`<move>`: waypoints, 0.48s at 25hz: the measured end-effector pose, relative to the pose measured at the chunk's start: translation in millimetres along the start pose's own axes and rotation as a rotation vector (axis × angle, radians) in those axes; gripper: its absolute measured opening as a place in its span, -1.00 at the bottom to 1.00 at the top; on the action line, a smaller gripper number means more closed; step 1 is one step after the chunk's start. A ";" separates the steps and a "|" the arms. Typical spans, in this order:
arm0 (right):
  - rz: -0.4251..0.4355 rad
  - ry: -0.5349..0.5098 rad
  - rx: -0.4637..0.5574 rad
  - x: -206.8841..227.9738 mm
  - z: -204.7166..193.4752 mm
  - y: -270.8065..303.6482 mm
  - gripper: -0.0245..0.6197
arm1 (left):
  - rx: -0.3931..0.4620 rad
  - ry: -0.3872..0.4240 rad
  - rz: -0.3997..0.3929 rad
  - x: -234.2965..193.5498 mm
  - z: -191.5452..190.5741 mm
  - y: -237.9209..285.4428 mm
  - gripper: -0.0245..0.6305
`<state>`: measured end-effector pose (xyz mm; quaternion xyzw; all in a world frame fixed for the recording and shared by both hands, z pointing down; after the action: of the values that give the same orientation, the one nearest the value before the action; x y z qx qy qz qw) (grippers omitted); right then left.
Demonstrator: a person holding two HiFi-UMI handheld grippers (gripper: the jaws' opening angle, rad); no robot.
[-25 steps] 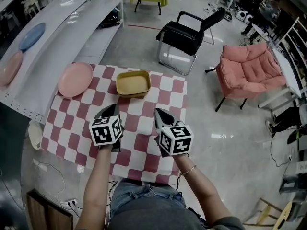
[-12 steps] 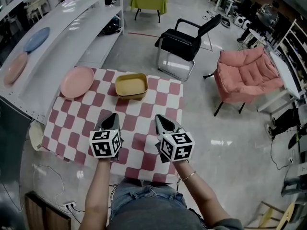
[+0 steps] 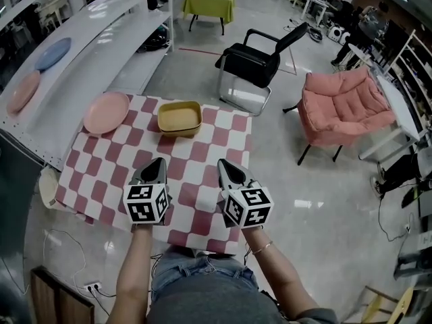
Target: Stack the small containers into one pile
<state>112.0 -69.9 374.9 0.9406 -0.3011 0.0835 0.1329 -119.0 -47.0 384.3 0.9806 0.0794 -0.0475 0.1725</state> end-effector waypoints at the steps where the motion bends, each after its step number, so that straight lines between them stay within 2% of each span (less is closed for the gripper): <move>1: 0.002 -0.006 0.006 0.2 1.0 -1.1 -0.90 | 0.003 0.002 -0.001 1.9 0.4 -0.7 -0.87; 12: 0.026 -0.026 0.019 5.2 4.2 -11.0 -0.90 | 0.024 0.010 -0.002 17.0 4.7 -6.8 -0.87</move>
<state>123.0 -65.3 369.9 0.9388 -0.3143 0.0760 0.1190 -103.8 -40.0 375.7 0.9828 0.0806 -0.0437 0.1604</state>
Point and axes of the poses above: the fingertips, and each gripper's own axes: y forward along the fingers, x to its right, z out of its top, the point moved 8 cm from there along -y, backward along the fingers, and after that the axes turned 3 degrees about x, right-handed, at the moved point
